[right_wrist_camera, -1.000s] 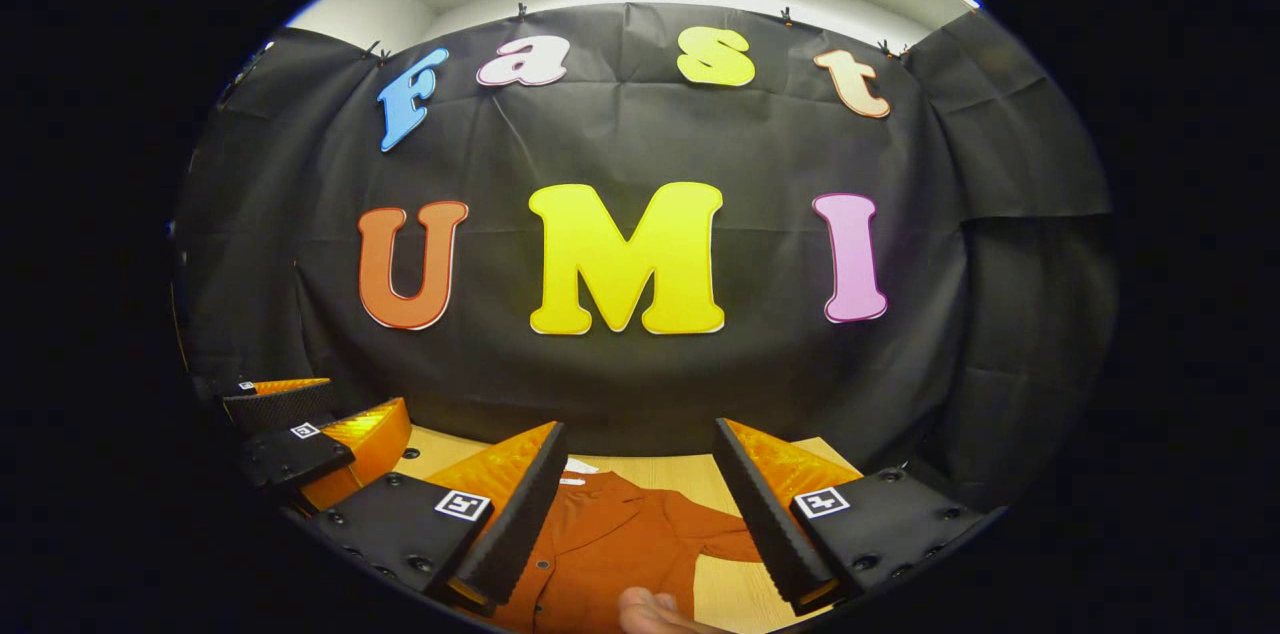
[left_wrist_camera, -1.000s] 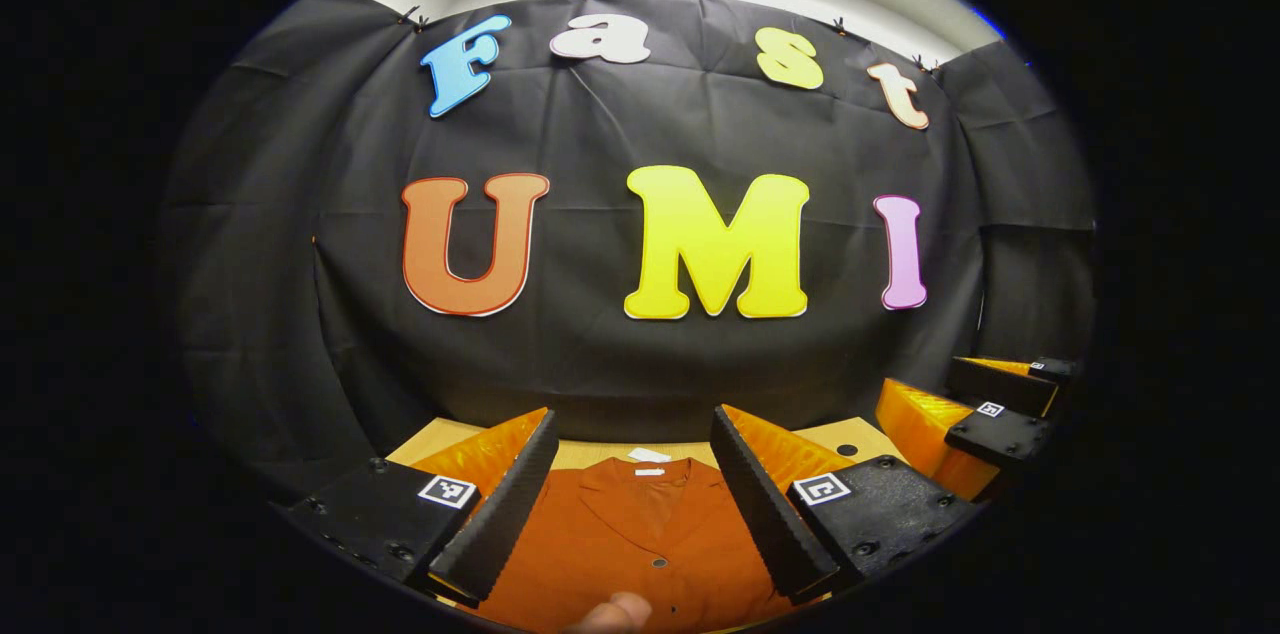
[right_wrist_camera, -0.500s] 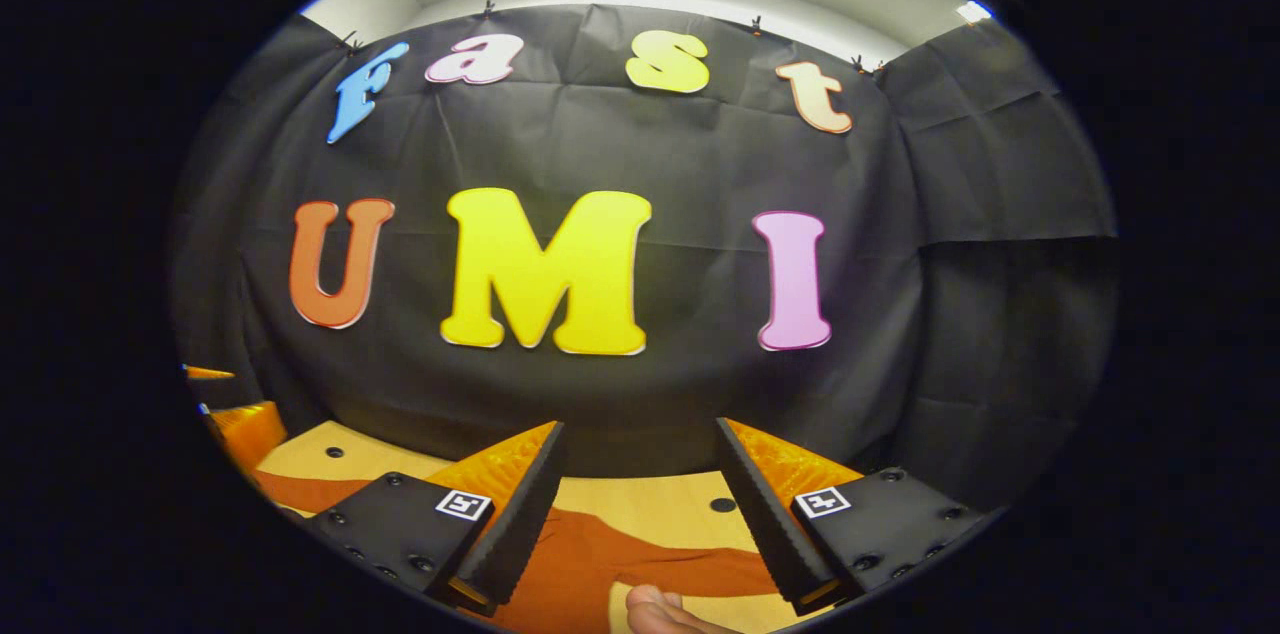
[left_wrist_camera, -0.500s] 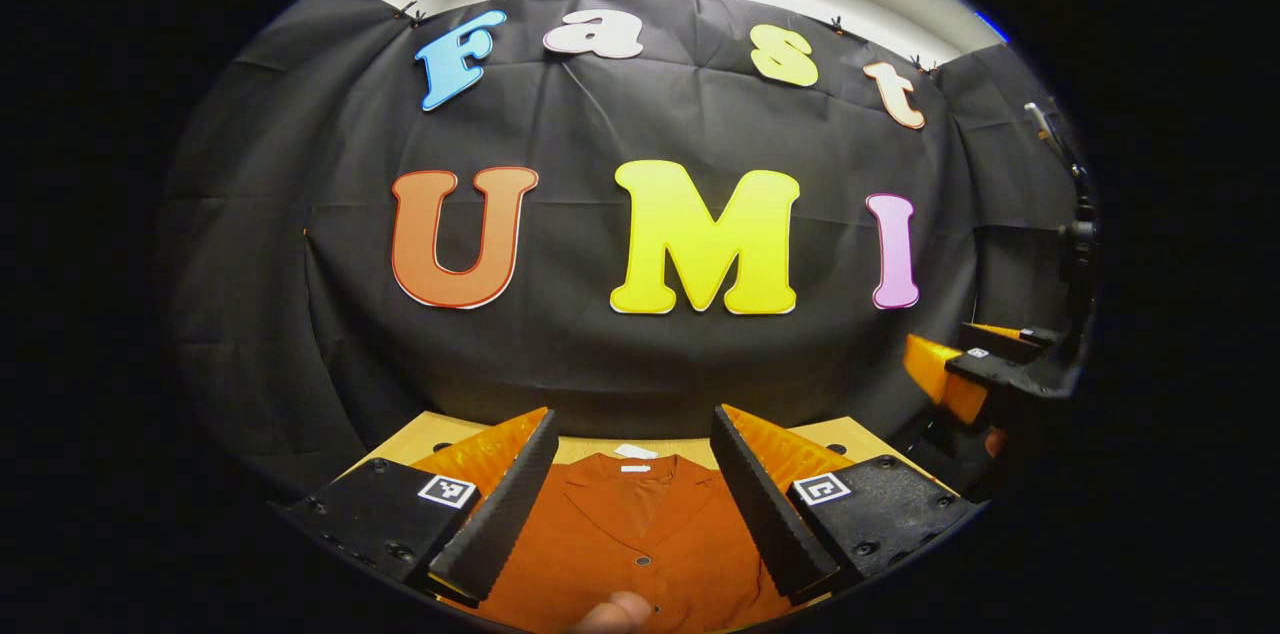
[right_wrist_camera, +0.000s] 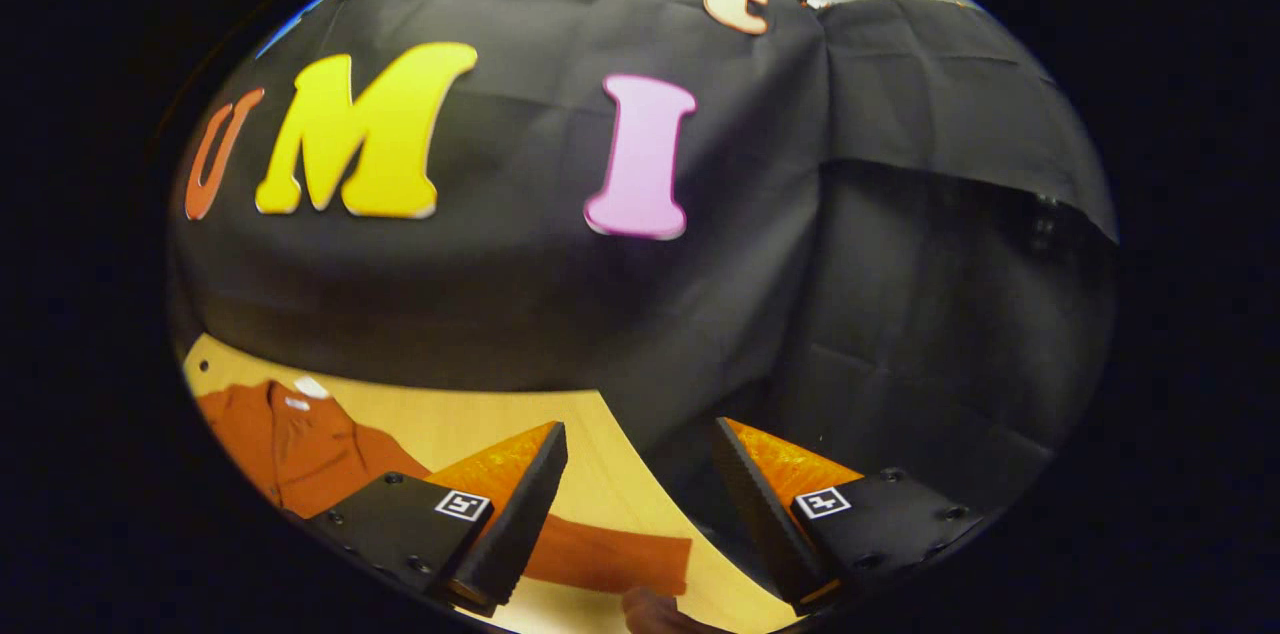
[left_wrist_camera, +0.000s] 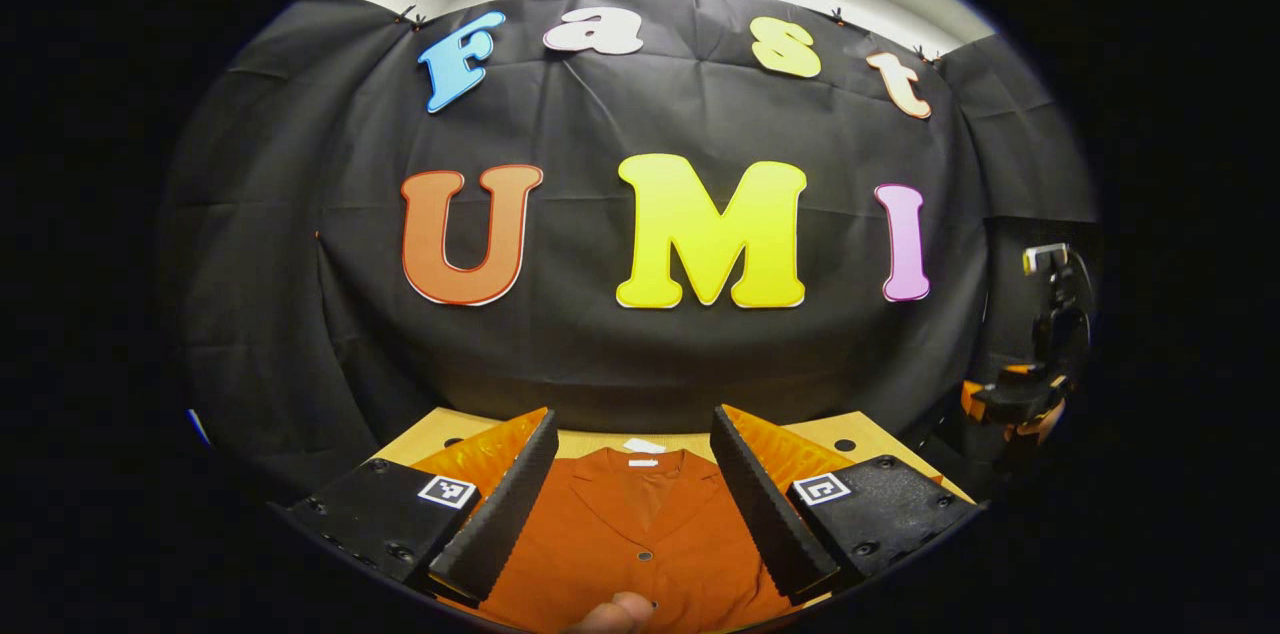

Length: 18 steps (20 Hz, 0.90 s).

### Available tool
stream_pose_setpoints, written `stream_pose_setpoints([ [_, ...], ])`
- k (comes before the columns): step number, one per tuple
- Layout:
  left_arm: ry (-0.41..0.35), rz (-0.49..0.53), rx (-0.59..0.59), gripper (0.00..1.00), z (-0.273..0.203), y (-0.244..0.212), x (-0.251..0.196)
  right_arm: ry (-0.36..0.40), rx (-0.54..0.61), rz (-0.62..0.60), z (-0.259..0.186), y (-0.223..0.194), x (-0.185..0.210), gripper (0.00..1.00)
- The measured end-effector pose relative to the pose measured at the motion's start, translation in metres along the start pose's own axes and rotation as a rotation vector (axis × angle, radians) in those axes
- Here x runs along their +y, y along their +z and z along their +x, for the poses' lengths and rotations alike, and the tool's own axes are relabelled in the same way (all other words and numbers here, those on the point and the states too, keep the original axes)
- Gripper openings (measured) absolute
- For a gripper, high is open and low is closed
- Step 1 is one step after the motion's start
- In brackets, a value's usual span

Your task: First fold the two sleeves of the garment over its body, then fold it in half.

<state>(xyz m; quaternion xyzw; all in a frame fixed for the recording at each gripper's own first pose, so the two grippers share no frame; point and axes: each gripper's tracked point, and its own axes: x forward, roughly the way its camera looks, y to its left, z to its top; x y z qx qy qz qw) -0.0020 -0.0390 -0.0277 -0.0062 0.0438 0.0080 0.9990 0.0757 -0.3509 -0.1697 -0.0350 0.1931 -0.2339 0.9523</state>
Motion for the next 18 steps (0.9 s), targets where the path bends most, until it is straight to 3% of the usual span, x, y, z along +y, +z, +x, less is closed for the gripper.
stream_pose_setpoints([
  [2, 0.016, 0.007, 0.020, 0.99, -0.002, -0.005, -0.002, -0.026, 0.143, 0.031, 0.028, -0.051, -0.019, 0.95],
  [6, 0.070, 0.023, 0.059, 0.99, -0.006, -0.021, 0.000, -0.057, 0.380, 0.075, 0.053, -0.113, -0.031, 0.95],
  [11, 0.115, 0.032, 0.106, 0.99, -0.010, -0.034, -0.013, 0.064, 0.698, 0.128, 0.068, -0.186, -0.017, 0.94],
  [14, 0.134, 0.058, 0.112, 0.99, -0.017, -0.039, -0.018, 0.149, 0.831, 0.204, 0.070, -0.198, -0.014, 0.94],
  [18, 0.155, 0.083, 0.117, 0.99, -0.023, -0.043, -0.014, 0.151, 0.994, 0.187, 0.062, -0.216, -0.015, 0.93],
])
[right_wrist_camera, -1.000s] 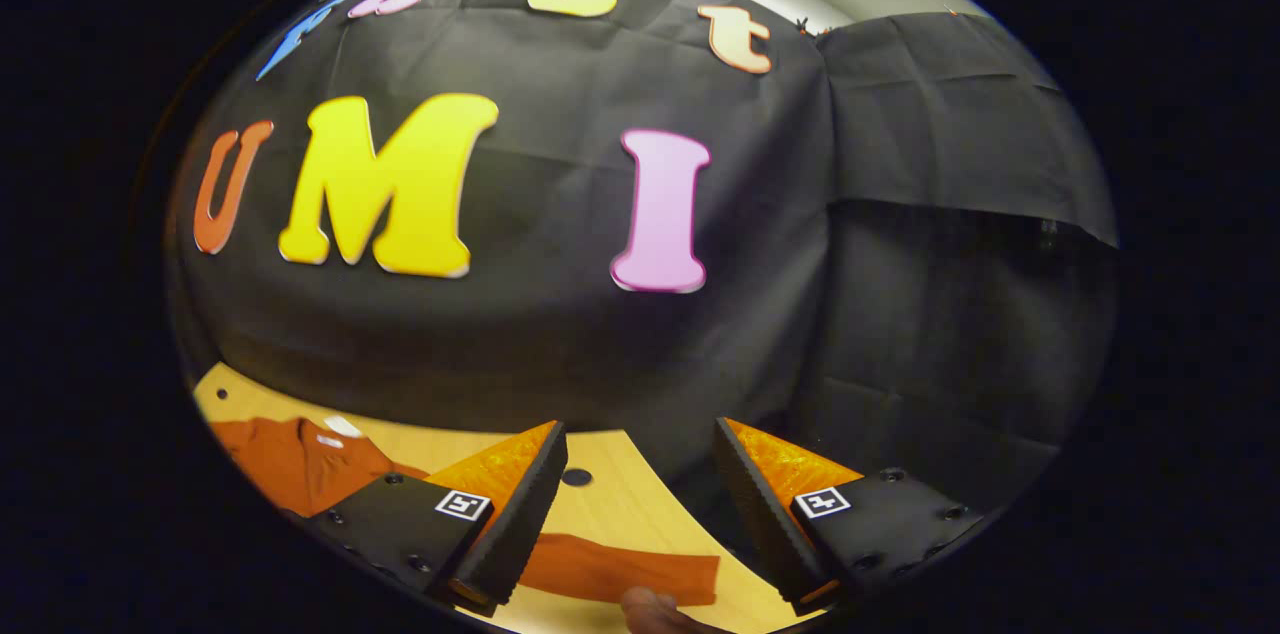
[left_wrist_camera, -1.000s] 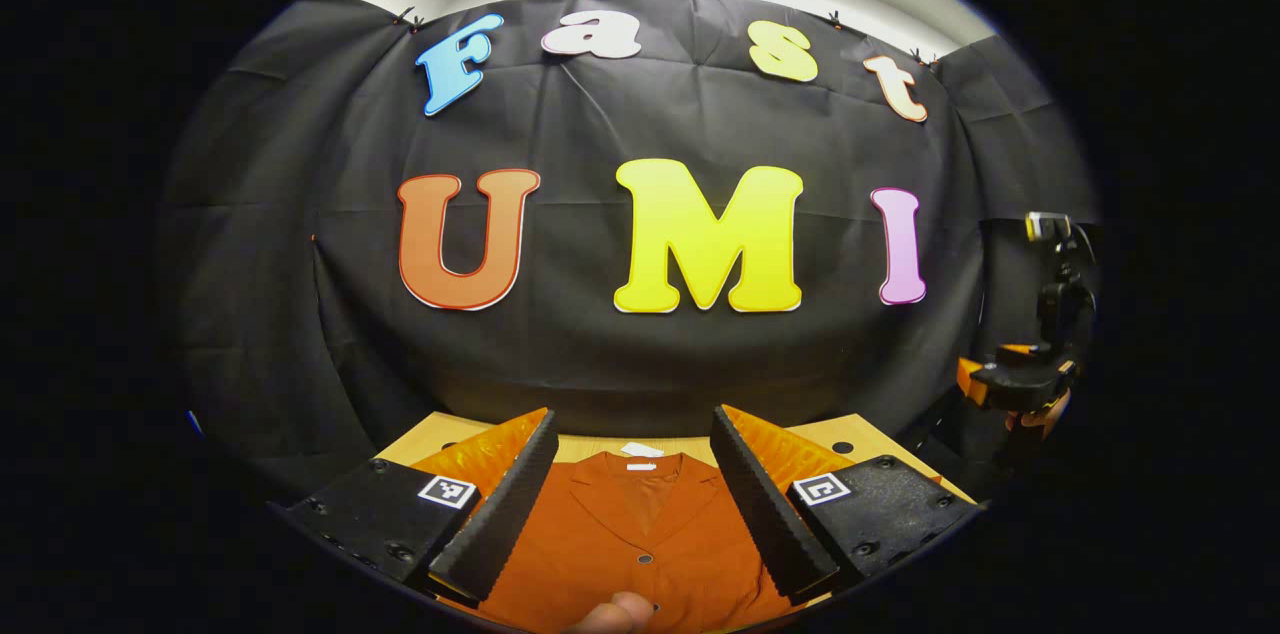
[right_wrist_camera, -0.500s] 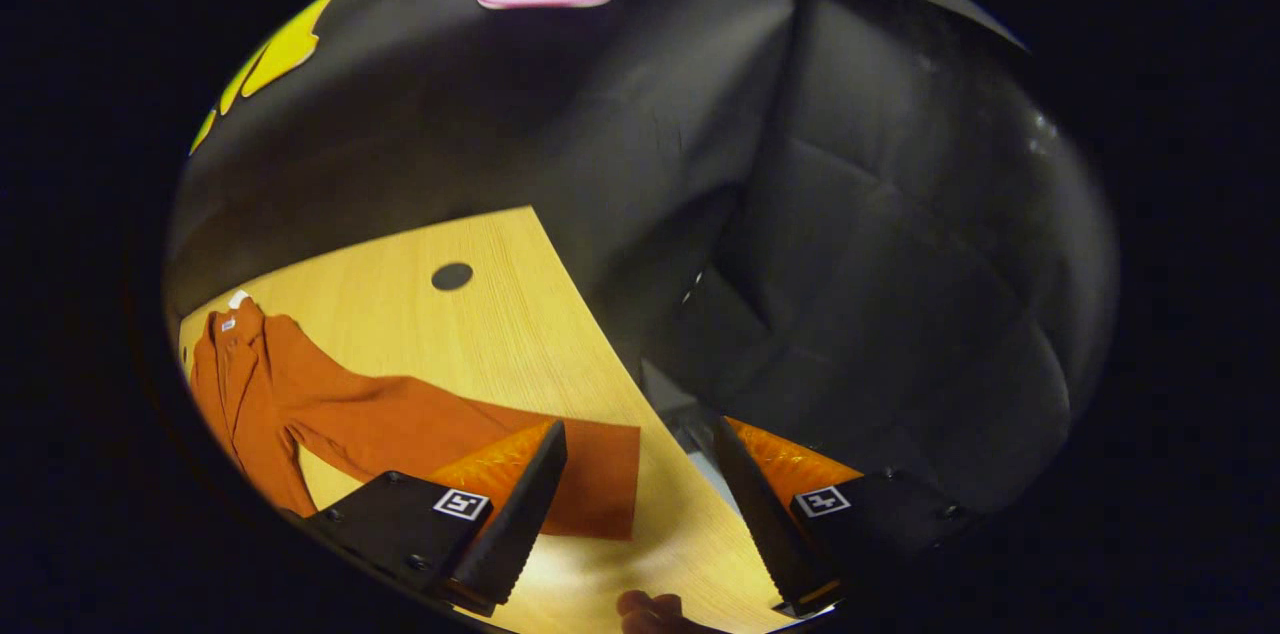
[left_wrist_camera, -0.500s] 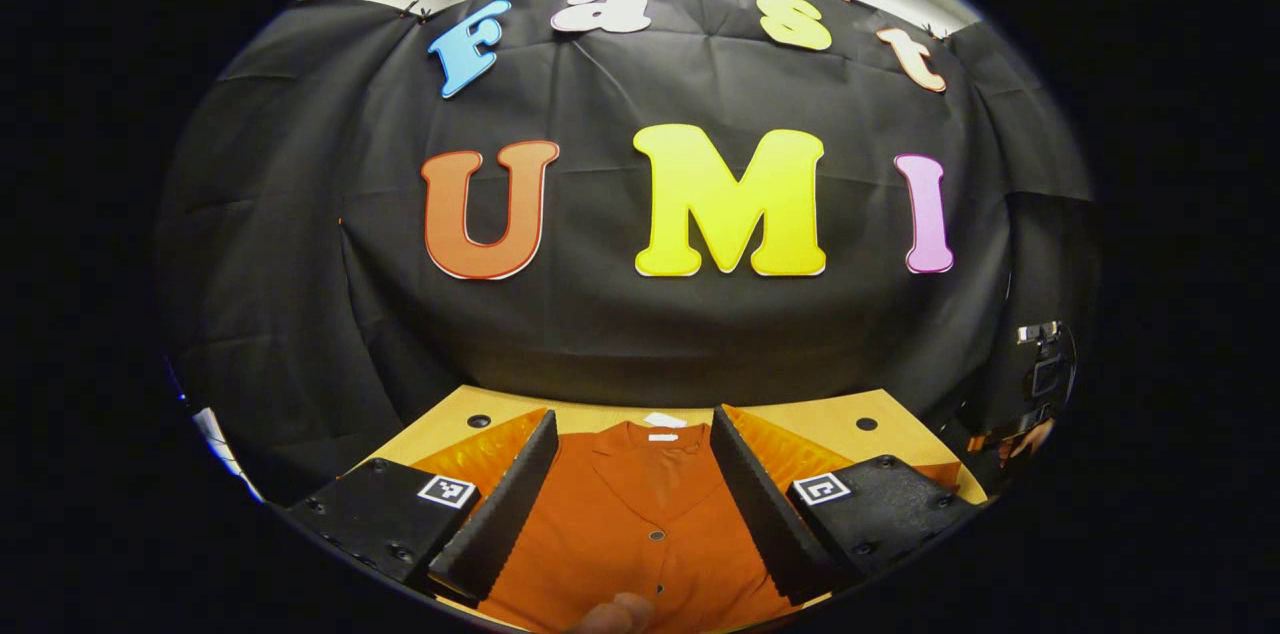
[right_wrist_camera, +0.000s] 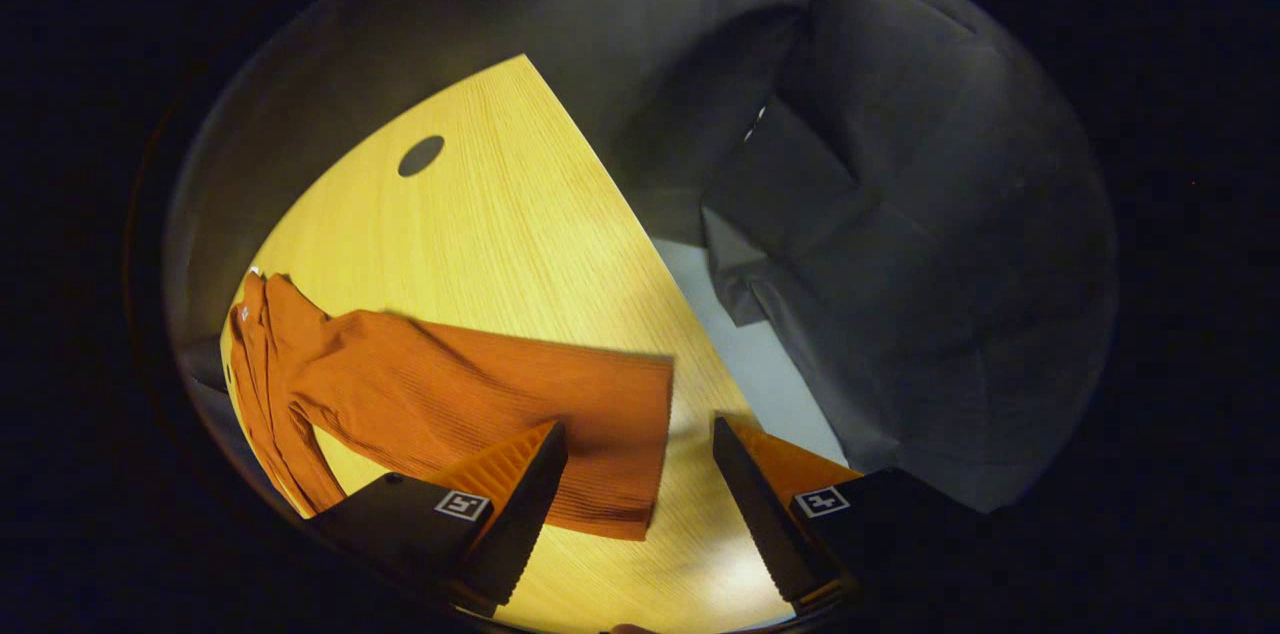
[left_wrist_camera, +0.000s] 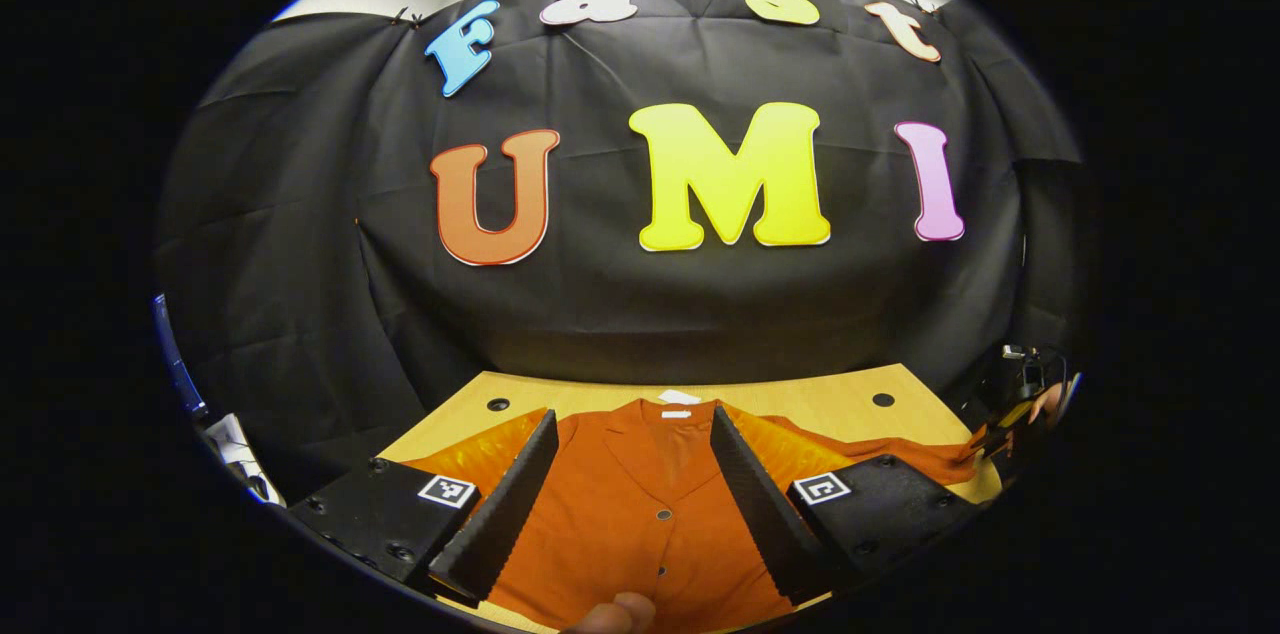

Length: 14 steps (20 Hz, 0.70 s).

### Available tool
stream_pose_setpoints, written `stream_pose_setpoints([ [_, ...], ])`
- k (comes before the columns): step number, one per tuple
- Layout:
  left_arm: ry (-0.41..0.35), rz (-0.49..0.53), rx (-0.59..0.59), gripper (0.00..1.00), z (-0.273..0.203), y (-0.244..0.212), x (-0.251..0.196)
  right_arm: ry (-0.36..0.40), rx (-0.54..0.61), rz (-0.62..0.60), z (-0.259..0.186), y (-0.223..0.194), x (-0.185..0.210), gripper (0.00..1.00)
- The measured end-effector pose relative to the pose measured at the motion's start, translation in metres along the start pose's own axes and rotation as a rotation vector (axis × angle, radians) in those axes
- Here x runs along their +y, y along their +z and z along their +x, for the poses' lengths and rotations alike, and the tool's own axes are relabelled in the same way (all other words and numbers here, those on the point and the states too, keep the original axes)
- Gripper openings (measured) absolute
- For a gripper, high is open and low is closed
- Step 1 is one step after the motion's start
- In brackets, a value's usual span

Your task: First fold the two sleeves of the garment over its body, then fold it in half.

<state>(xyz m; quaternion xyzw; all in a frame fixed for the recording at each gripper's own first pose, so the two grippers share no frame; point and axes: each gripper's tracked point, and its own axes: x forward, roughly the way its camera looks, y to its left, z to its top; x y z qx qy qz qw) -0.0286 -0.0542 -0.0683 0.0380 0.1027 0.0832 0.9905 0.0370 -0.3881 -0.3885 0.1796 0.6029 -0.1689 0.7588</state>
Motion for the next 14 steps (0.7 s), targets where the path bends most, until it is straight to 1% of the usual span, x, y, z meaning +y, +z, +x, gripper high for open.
stream_pose_setpoints([
  [2, 0.012, -0.008, 0.008, 0.99, 0.003, -0.002, 0.007, 0.033, 0.023, 0.024, 0.001, 0.006, 0.007, 0.93],
  [3, 0.018, -0.016, 0.014, 0.99, 0.004, -0.004, 0.009, 0.039, 0.066, 0.047, -0.002, 0.003, 0.006, 0.93],
  [4, 0.018, -0.028, 0.020, 0.99, 0.005, -0.006, 0.011, 0.041, 0.116, 0.078, -0.002, -0.001, 0.008, 0.88],
  [5, 0.019, -0.034, 0.028, 0.99, 0.007, -0.009, 0.014, 0.033, 0.126, 0.091, -0.001, -0.001, 0.008, 0.81],
  [6, 0.022, -0.033, 0.036, 0.99, 0.008, -0.011, 0.018, 0.022, 0.138, 0.090, 0.001, 0.002, 0.007, 0.80],
  [7, 0.026, -0.027, 0.043, 0.99, 0.008, -0.014, 0.023, 0.013, 0.150, 0.094, 0.001, 0.001, 0.008, 0.76],
  [9, 0.037, -0.022, 0.055, 0.99, 0.007, -0.021, 0.036, -0.006, 0.157, 0.106, 0.001, 0.003, 0.015, 0.55],
  [10, 0.042, -0.026, 0.061, 0.99, 0.008, -0.023, 0.042, -0.015, 0.162, 0.110, 0.005, 0.003, 0.017, 0.50],
  [11, 0.045, -0.031, 0.070, 0.99, 0.011, -0.026, 0.047, -0.043, 0.162, 0.114, 0.006, 0.003, 0.013, 0.57],
  [12, 0.048, -0.037, 0.077, 0.99, 0.013, -0.028, 0.053, -0.061, 0.164, 0.145, 0.001, 0.010, 0.011, 0.50],
  [13, 0.052, -0.041, 0.083, 0.99, 0.015, -0.029, 0.057, -0.067, 0.171, 0.179, 0.008, 0.007, 0.011, 0.32],
  [14, 0.057, -0.043, 0.085, 0.99, 0.018, -0.029, 0.062, -0.074, 0.174, 0.198, 0.008, 0.007, 0.011, 0.25],
])
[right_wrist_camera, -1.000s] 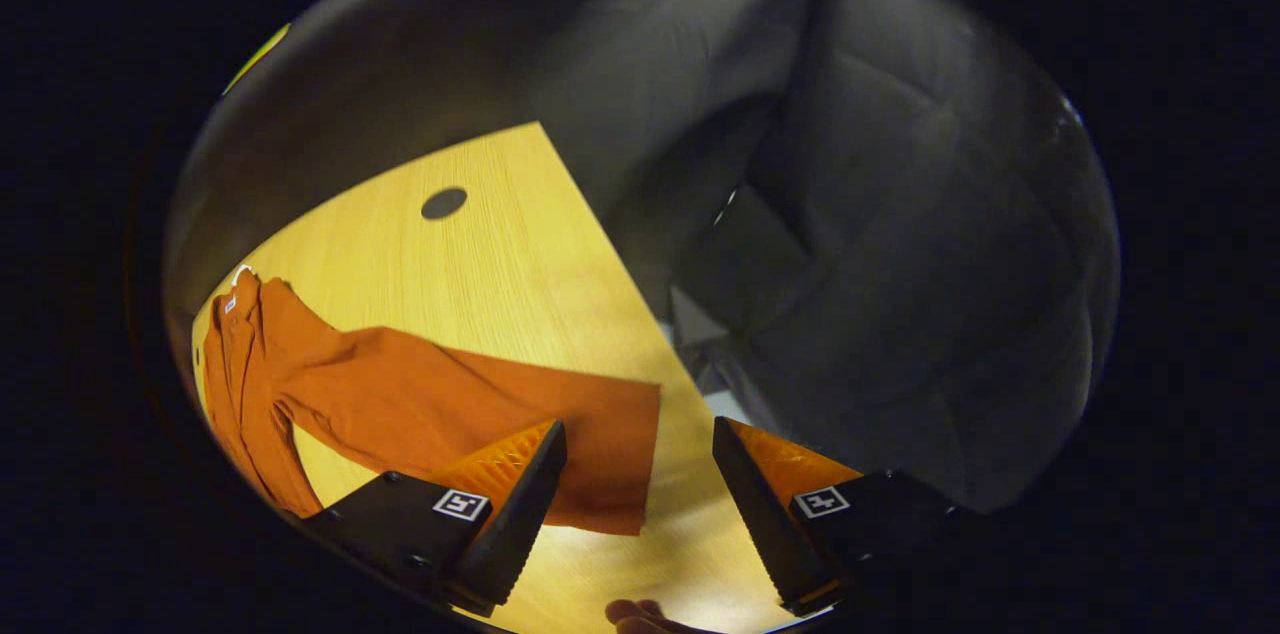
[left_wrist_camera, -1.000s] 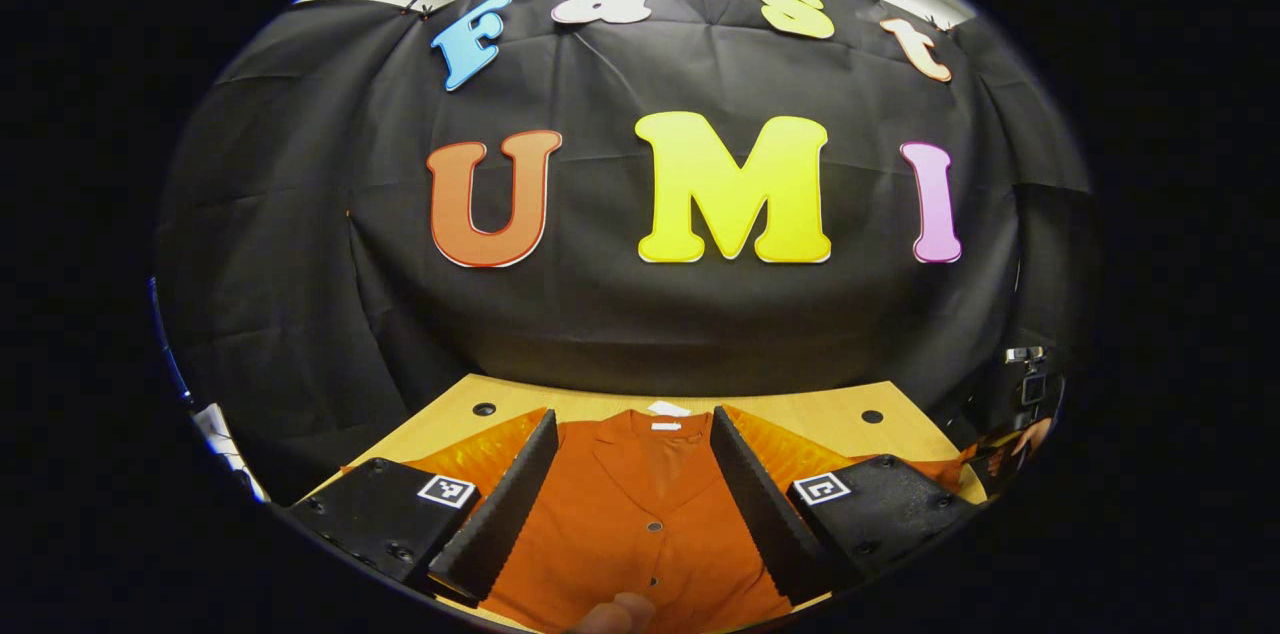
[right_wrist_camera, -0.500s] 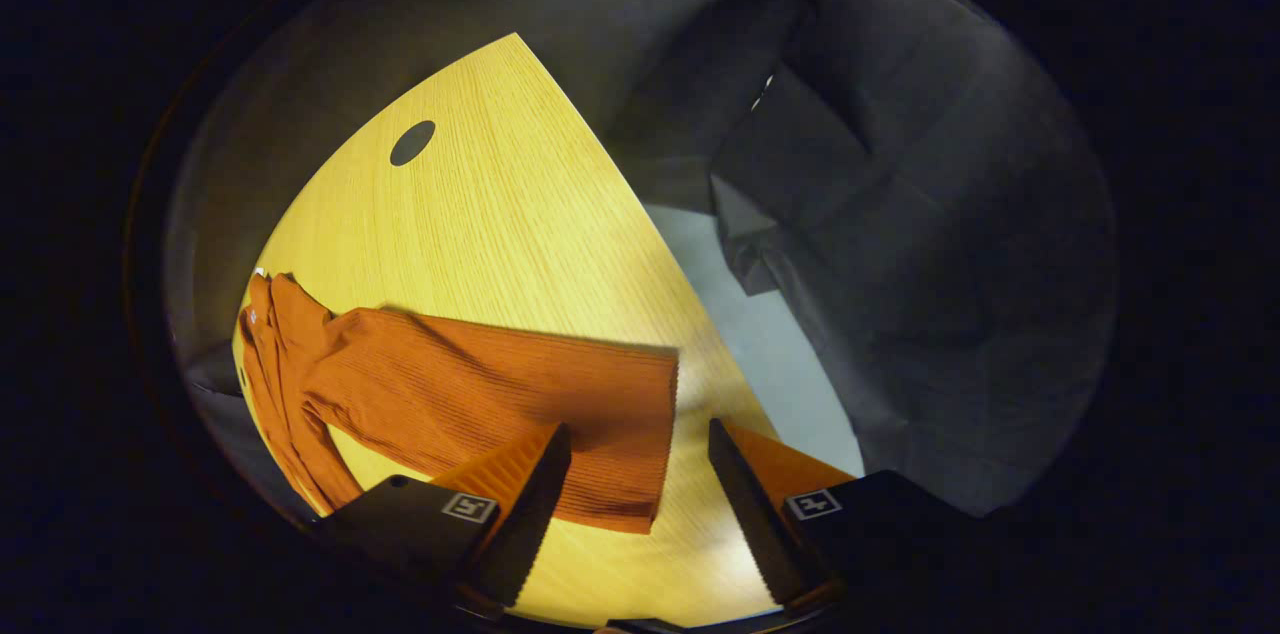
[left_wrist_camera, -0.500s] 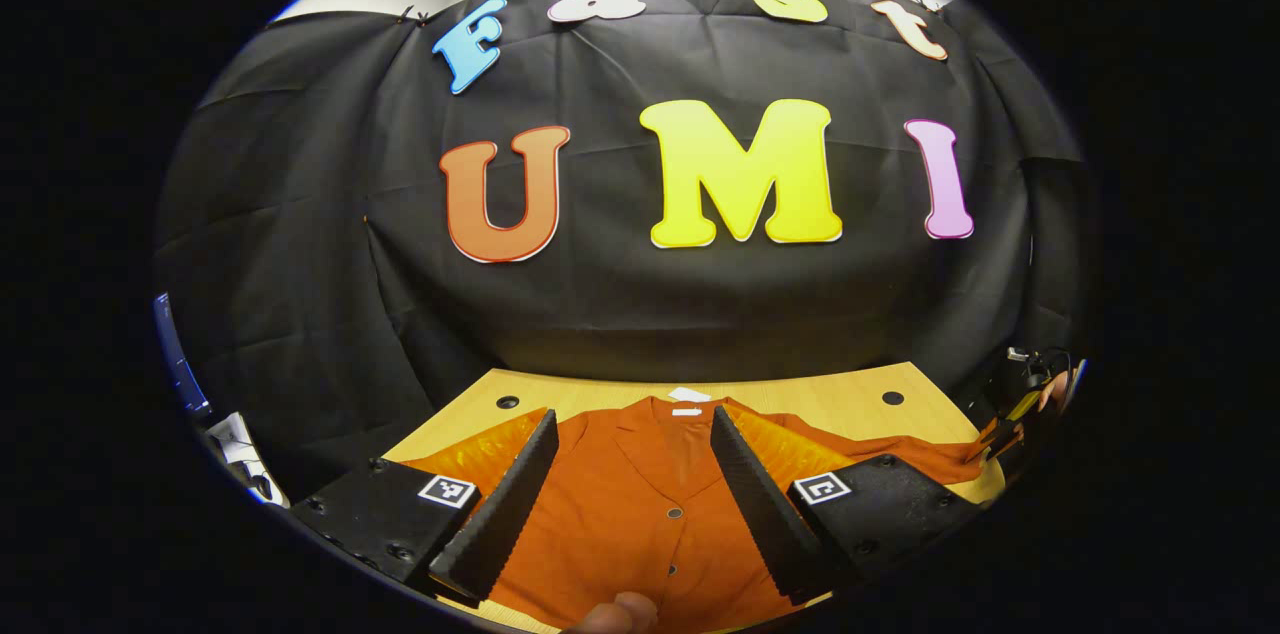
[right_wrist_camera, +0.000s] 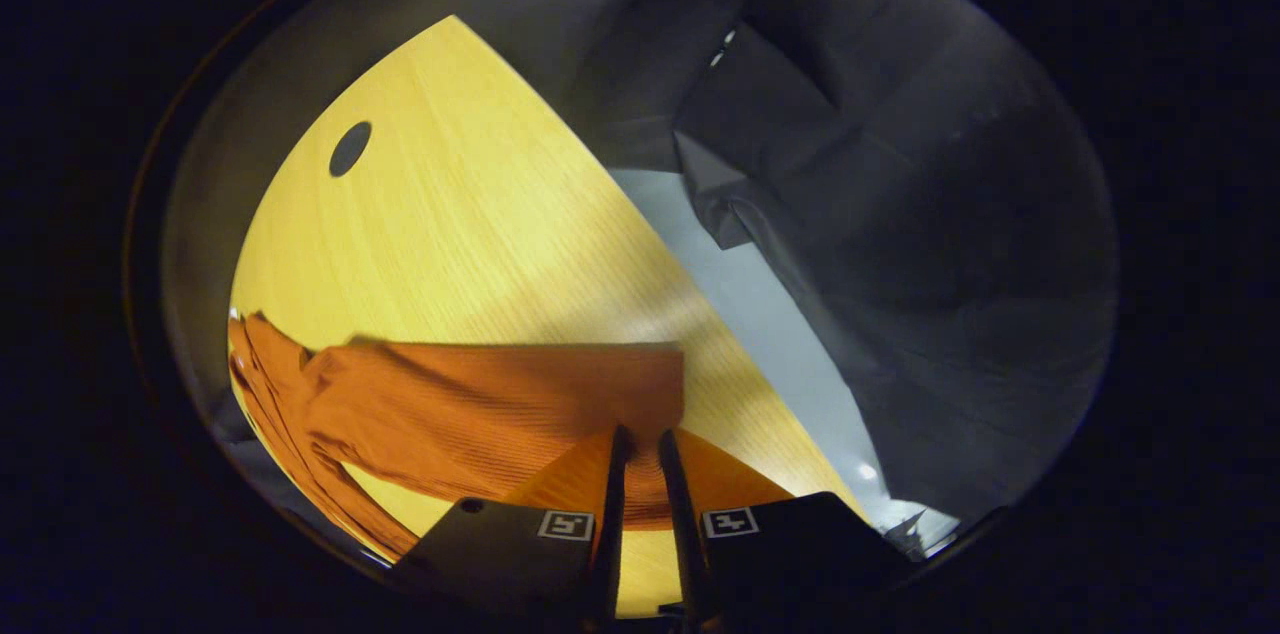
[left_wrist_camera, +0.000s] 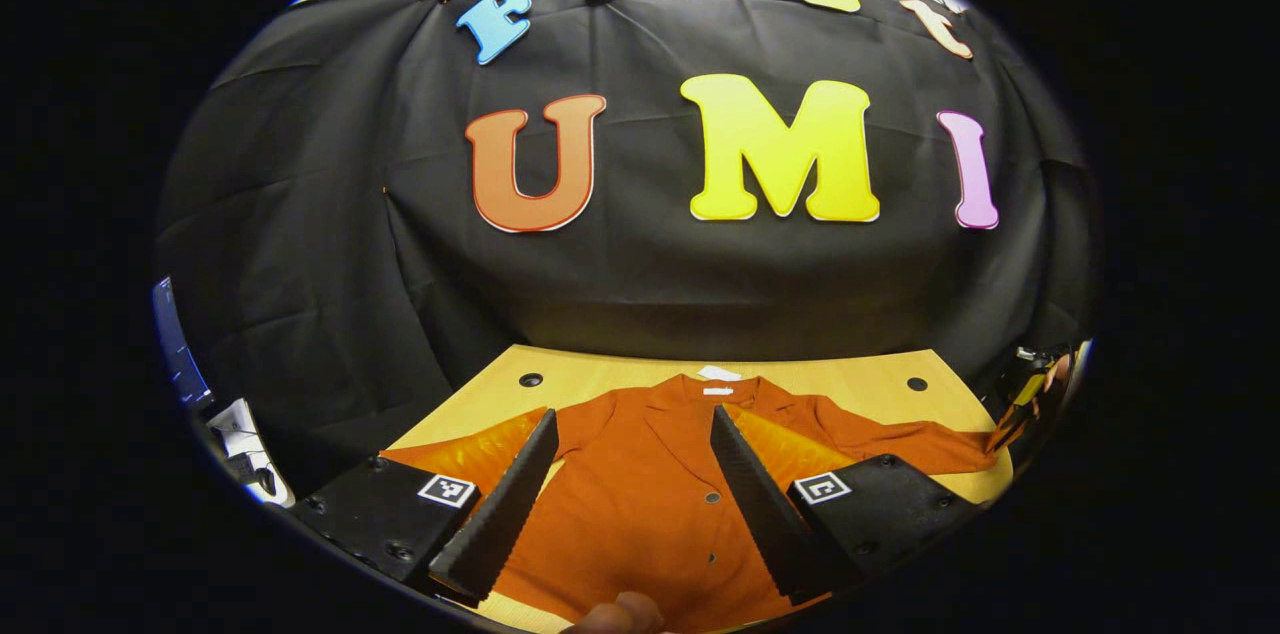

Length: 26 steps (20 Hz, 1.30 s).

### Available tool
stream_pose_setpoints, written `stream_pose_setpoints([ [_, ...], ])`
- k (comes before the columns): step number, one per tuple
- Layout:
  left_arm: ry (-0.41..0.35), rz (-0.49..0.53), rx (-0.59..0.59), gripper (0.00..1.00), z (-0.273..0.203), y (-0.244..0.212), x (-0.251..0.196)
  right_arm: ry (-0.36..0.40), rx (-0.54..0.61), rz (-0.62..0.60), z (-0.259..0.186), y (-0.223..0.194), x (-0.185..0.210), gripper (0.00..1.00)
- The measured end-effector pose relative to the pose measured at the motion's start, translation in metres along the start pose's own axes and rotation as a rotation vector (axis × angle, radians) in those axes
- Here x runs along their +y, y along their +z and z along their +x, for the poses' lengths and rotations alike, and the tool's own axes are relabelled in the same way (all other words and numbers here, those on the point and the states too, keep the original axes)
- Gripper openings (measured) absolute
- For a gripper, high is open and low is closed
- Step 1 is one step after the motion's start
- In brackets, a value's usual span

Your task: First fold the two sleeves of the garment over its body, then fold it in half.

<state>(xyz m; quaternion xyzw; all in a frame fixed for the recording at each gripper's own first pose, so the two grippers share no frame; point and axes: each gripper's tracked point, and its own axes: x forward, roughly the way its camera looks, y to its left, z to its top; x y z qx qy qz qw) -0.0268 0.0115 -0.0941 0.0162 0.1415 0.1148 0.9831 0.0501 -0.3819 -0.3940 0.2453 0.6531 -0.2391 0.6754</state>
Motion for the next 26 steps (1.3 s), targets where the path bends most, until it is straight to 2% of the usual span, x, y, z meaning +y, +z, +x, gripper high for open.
stream_pose_setpoints([
  [1, 0.002, -0.001, -0.004, 0.99, 0.001, 0.001, 0.006, 0.019, -0.011, 0.018, -0.018, 0.007, 0.006, 0.25],
  [2, 0.004, -0.001, -0.008, 1.00, 0.004, 0.003, 0.010, 0.023, -0.021, 0.033, 0.000, -0.003, 0.005, 0.16],
  [3, 0.008, 0.002, -0.010, 0.99, 0.006, 0.002, 0.014, 0.018, -0.027, 0.047, -0.011, -0.001, 0.004, 0.06],
  [5, 0.012, 0.007, -0.018, 0.99, 0.009, 0.003, 0.025, 0.055, -0.065, 0.044, -0.027, -0.003, 0.017, 0.06],
  [7, 0.021, 0.006, -0.021, 0.99, 0.016, 0.003, 0.037, 0.045, -0.118, -0.019, -0.049, -0.003, 0.022, 0.04],
  [8, 0.022, -0.002, -0.018, 0.99, 0.020, 0.002, 0.041, 0.052, -0.146, -0.047, -0.064, -0.002, 0.030, 0.06],
  [12, 0.003, -0.036, -0.010, 0.99, 0.031, -0.001, 0.053, 0.114, -0.237, -0.153, -0.134, -0.008, 0.081, 0.06],
  [19, -0.041, -0.056, -0.012, 0.99, 0.038, -0.003, 0.074, 0.261, -0.319, -0.374, -0.225, -0.076, 0.235, 0.06],
  [21, -0.049, -0.063, -0.031, 0.99, 0.040, -0.001, 0.088, 0.318, -0.297, -0.440, -0.238, -0.114, 0.292, 0.06],
  [26, -0.043, -0.092, -0.005, 0.99, 0.042, -0.018, 0.129, 0.391, -0.267, -0.625, -0.248, -0.197, 0.411, 0.06],
])
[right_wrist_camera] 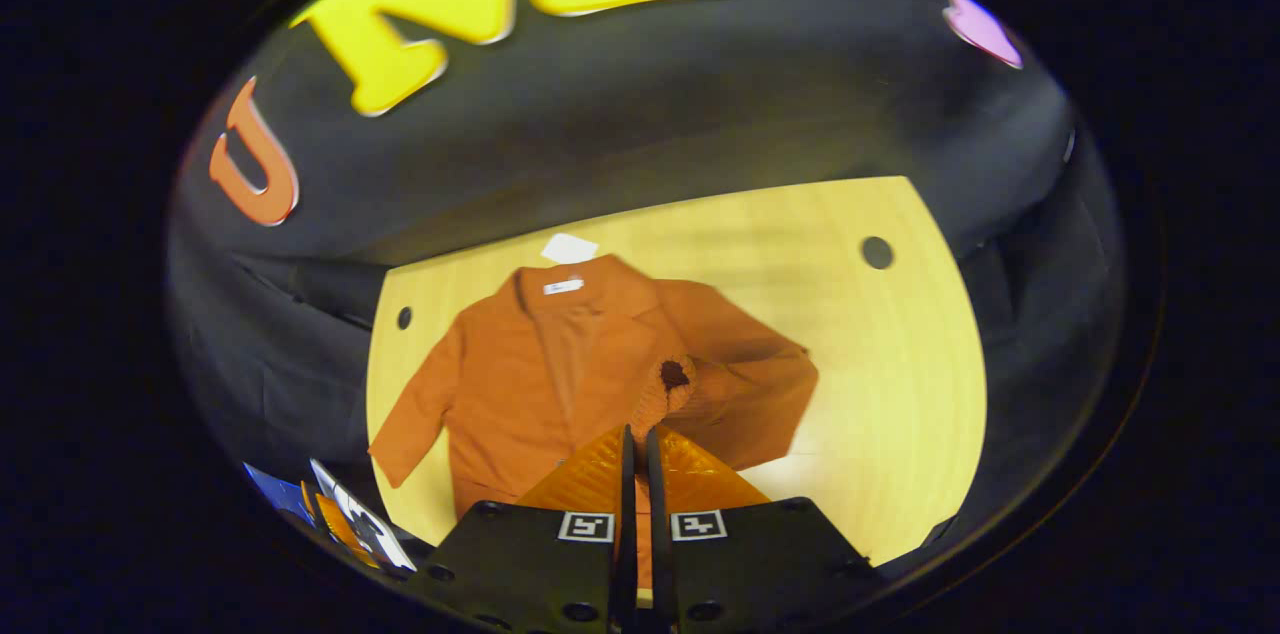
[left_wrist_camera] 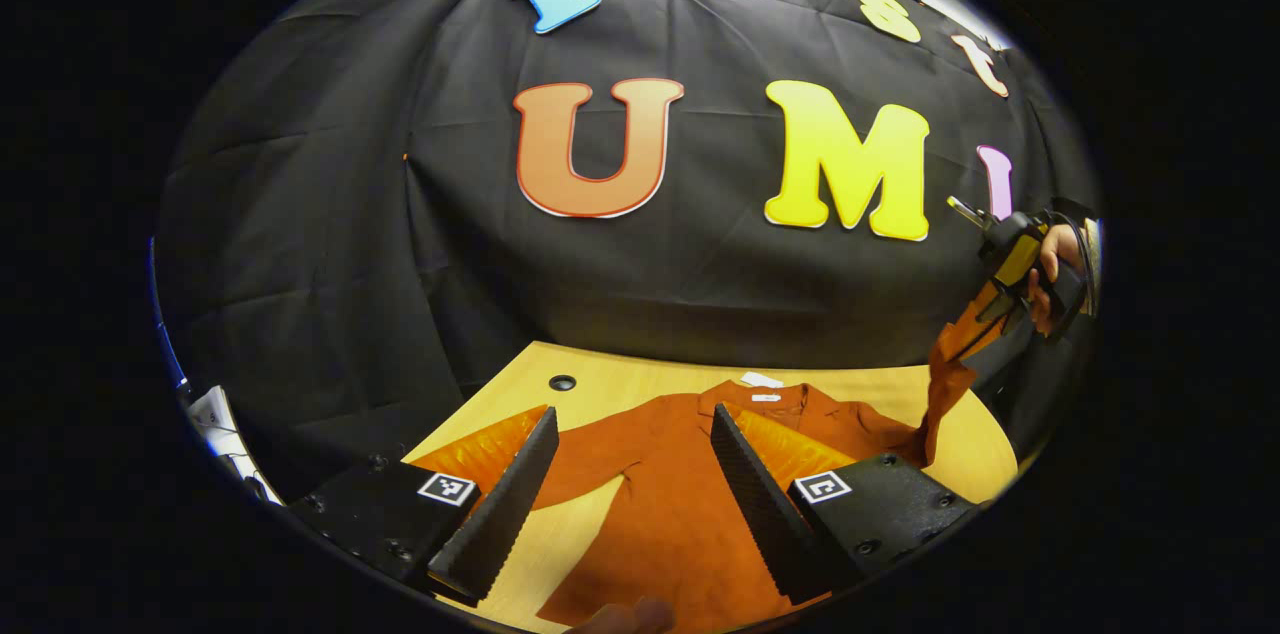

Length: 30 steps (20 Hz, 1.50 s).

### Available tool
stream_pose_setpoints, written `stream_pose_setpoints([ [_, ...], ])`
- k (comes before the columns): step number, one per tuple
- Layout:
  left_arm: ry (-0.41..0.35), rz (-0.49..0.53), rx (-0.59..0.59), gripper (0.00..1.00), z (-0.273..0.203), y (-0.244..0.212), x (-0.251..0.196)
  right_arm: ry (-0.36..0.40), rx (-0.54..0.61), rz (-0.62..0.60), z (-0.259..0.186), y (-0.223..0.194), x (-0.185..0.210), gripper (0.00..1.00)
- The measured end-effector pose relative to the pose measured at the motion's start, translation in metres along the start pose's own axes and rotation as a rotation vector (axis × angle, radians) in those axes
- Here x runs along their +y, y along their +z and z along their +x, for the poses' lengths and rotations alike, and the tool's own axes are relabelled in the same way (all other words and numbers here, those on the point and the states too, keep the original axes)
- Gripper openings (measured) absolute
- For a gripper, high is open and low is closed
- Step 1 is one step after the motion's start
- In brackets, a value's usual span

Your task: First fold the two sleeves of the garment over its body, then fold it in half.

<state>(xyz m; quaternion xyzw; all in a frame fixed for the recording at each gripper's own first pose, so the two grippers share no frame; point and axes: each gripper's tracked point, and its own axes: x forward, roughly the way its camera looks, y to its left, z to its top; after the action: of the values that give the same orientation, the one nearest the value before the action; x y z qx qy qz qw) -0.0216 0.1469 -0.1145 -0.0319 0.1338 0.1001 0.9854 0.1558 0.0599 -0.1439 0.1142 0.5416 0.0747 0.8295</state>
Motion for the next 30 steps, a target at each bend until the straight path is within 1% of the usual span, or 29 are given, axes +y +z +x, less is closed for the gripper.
stream_pose_setpoints([
  [3, 0.014, -0.034, 0.016, 1.00, -0.004, -0.013, 0.021, 0.052, 0.017, -0.057, 0.034, -0.003, 0.075, 0.06],
  [4, 0.019, -0.036, 0.023, 0.99, -0.006, -0.019, 0.027, 0.042, 0.016, -0.052, 0.049, -0.003, 0.093, 0.06],
  [8, 0.024, -0.038, 0.039, 0.99, -0.013, -0.040, 0.044, 0.029, 0.058, -0.021, 0.120, -0.018, 0.158, 0.06],
  [12, 0.007, 0.013, 0.037, 0.99, -0.021, -0.053, 0.062, 0.016, 0.080, -0.101, 0.195, -0.034, 0.209, 0.06],
  [13, 0.011, 0.012, 0.047, 0.99, -0.024, -0.056, 0.067, 0.014, 0.080, -0.130, 0.212, -0.039, 0.220, 0.04],
  [14, 0.021, 0.008, 0.059, 0.99, -0.027, -0.060, 0.071, 0.017, 0.075, -0.136, 0.225, -0.042, 0.232, 0.07],
  [16, 0.023, -0.007, 0.070, 0.99, -0.035, -0.068, 0.080, 0.040, 0.120, -0.137, 0.239, -0.061, 0.255, 0.07],
  [18, 0.045, -0.003, 0.073, 0.99, -0.037, -0.074, 0.091, 0.008, 0.142, -0.159, 0.249, -0.076, 0.256, 0.07],
  [20, 0.065, -0.003, 0.079, 0.99, -0.038, -0.079, 0.101, 0.011, 0.124, -0.181, 0.250, -0.074, 0.259, 0.07],
  [21, 0.079, -0.009, 0.080, 0.99, -0.038, -0.080, 0.107, 0.045, 0.115, -0.169, 0.246, -0.072, 0.267, 0.09],
  [22, 0.087, -0.016, 0.076, 0.99, -0.038, -0.079, 0.110, 0.092, 0.110, -0.153, 0.240, -0.066, 0.279, 0.08],
  [23, 0.092, -0.022, 0.076, 0.99, -0.038, -0.080, 0.114, 0.102, 0.099, -0.149, 0.233, -0.063, 0.280, 0.30],
  [24, 0.098, -0.027, 0.076, 0.99, -0.036, -0.081, 0.117, 0.090, 0.092, -0.160, 0.227, -0.061, 0.275, 0.53],
  [25, 0.112, -0.029, 0.080, 0.99, -0.034, -0.082, 0.123, 0.081, 0.086, -0.181, 0.215, -0.058, 0.267, 0.70],
  [27, 0.163, -0.037, 0.107, 0.99, -0.028, -0.093, 0.142, 0.110, 0.047, -0.209, 0.185, -0.055, 0.259, 0.87],
  [28, 0.191, -0.046, 0.116, 0.99, -0.023, -0.096, 0.154, 0.143, 0.030, -0.225, 0.167, -0.054, 0.256, 0.81],
  [29, 0.211, -0.055, 0.125, 0.99, -0.017, -0.097, 0.162, 0.168, 0.010, -0.246, 0.147, -0.057, 0.249, 0.94],
  [30, 0.238, -0.059, 0.135, 0.99, -0.011, -0.097, 0.171, 0.172, -0.021, -0.254, 0.128, -0.053, 0.236, 0.99],
])
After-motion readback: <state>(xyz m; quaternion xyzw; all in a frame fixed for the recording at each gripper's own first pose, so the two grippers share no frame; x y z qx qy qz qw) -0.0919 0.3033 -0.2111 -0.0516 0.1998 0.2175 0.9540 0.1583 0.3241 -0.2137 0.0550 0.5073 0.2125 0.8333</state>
